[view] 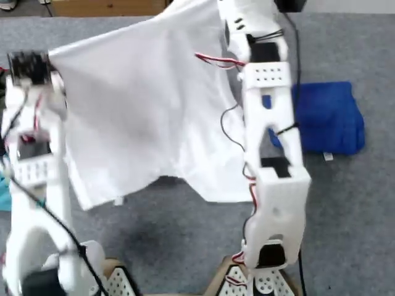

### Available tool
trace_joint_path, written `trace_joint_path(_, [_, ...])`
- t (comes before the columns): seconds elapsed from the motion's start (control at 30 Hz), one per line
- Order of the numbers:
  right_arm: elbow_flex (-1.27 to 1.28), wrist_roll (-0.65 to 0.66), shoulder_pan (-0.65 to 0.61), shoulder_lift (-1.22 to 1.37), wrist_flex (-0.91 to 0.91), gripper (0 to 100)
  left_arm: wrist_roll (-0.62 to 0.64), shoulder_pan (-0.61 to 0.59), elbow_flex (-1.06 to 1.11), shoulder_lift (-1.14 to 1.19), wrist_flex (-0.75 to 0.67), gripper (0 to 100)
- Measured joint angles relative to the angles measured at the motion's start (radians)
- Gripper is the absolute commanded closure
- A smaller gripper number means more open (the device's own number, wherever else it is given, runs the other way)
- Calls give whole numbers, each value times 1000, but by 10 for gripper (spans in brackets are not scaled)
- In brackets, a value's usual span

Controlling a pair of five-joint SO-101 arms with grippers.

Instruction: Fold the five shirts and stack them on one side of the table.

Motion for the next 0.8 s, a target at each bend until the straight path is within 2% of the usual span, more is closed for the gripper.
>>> trace_joint_path(0.2, [-308,0,-21,123,150,985,5,-2,-387,184,267,971])
trace_joint_path(0.37, [-493,2,-31,181,367,985,3,18,-431,189,405,971])
trace_joint_path(0.6, [-703,3,-31,198,756,985,3,18,-287,167,474,971])
trace_joint_path(0.8, [-790,18,-31,199,1165,985,3,63,6,-37,568,971])
